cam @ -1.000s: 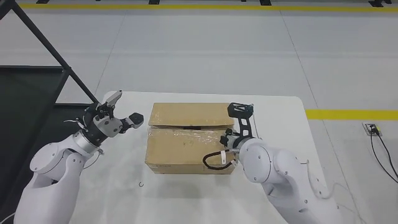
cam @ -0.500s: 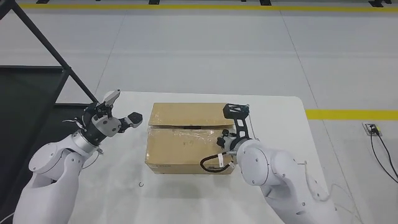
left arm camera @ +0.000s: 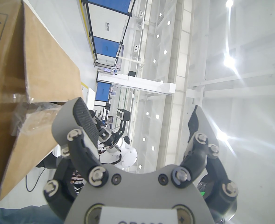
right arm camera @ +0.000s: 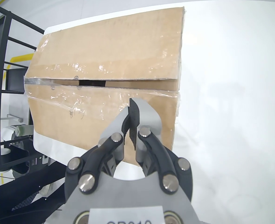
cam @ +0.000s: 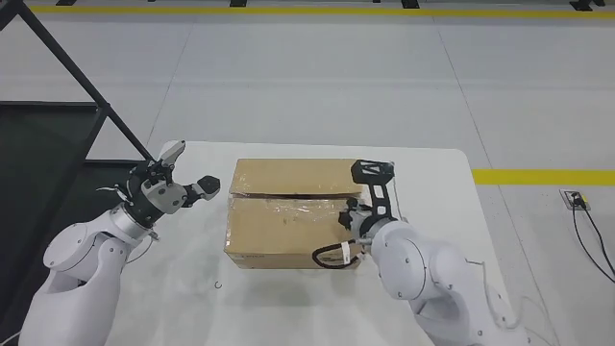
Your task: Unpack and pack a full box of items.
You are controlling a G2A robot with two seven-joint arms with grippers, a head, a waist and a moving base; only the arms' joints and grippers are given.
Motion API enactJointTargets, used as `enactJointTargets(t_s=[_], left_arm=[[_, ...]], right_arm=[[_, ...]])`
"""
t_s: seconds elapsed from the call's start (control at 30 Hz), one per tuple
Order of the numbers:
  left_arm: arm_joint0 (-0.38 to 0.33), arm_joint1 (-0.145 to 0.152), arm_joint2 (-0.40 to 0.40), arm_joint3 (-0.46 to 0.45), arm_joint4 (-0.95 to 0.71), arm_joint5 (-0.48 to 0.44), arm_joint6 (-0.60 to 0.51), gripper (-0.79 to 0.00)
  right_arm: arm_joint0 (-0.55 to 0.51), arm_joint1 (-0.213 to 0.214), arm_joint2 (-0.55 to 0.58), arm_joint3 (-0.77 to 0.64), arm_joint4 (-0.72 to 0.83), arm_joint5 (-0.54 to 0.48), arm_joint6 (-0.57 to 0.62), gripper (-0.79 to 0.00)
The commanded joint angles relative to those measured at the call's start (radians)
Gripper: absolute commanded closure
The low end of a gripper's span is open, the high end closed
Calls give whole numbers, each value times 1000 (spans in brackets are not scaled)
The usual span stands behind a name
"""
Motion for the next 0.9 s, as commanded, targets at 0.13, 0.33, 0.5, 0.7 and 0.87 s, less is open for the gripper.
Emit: enactJointTargets(t_s=[0.13, 0.33, 0.5, 0.7, 0.87], left_arm=[[12, 3, -1, -11, 2, -6, -7, -785], [64, 8, -31, -44, 3, -45, -5, -785], [99, 11, -50, -65, -5, -47, -6, -785], [121, 15, -67, -77, -12, -52, -14, -785], [160, 19, -102, -102, 7, -108, 14, -785]], right_arm=[[-10, -1, 2, -70, -48, -16, 8, -785], [-10, -1, 2, -70, -48, -16, 8, -785], [-26, 0, -7, -51, -86, -51, -31, -785], [28, -8, -54, -54, -257, -58, 109, -785], [74, -28, -20, 7, -201, -177, 228, -785]])
